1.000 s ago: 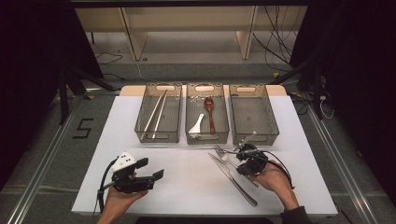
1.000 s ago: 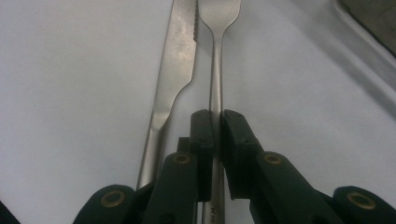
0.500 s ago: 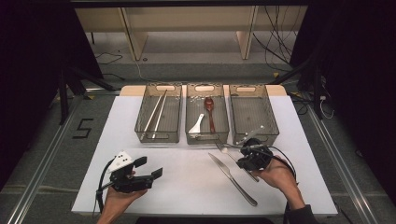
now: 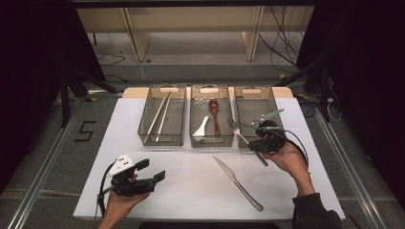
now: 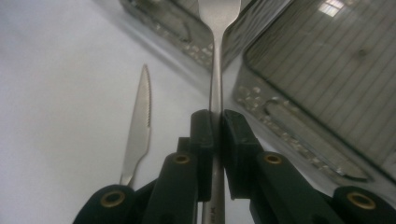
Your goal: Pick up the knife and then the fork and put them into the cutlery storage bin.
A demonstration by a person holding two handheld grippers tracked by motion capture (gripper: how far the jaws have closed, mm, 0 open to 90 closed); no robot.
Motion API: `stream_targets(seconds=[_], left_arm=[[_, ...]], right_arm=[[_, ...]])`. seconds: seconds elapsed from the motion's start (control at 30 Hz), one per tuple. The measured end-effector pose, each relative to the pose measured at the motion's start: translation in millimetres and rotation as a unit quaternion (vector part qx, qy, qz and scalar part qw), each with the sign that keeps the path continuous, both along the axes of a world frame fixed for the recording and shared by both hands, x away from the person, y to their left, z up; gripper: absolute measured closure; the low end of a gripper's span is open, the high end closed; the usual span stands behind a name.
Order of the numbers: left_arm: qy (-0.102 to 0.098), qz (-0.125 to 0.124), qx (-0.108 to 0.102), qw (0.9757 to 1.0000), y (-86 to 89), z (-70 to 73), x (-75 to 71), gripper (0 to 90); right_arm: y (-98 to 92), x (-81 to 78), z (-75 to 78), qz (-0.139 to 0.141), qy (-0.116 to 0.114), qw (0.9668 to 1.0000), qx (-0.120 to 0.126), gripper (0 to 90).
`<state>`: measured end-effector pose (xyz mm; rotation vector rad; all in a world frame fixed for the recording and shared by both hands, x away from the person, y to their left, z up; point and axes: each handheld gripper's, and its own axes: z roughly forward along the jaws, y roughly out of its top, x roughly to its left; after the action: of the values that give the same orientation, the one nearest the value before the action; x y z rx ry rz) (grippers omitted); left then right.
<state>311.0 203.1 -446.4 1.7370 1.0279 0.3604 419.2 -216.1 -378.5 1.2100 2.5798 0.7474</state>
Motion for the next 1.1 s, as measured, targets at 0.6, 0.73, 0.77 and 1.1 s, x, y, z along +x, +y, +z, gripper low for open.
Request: stream_targets(seconds=[0.6, 0.73, 0.77, 1.1], left_arm=[[-0.008, 0.005, -0.003, 0.9999, 1.6, 0.6, -0.3, 19.6], [-0.009, 0.007, -0.005, 0.9999, 2.0, 0.9, -0.3, 19.7], [-0.010, 0.007, -0.006, 0.9999, 2.0, 0.8, -0.3, 19.7], [-0.013, 0.009, -0.011, 0.9998, 2.7, 1.2, -0.4, 19.2]], right_arm=[[-19.2, 43.7, 20.9, -0.048, -0.017, 0.9987, 0.008, 83.6], [-21.5, 53.9, 22.4, -0.057, -0.014, 0.9983, 0.004, 83.7], [-21.9, 56.4, 22.8, -0.060, -0.014, 0.9981, 0.005, 83.6], [-21.3, 78.6, 24.2, -0.082, -0.013, 0.9966, 0.003, 83.6]])
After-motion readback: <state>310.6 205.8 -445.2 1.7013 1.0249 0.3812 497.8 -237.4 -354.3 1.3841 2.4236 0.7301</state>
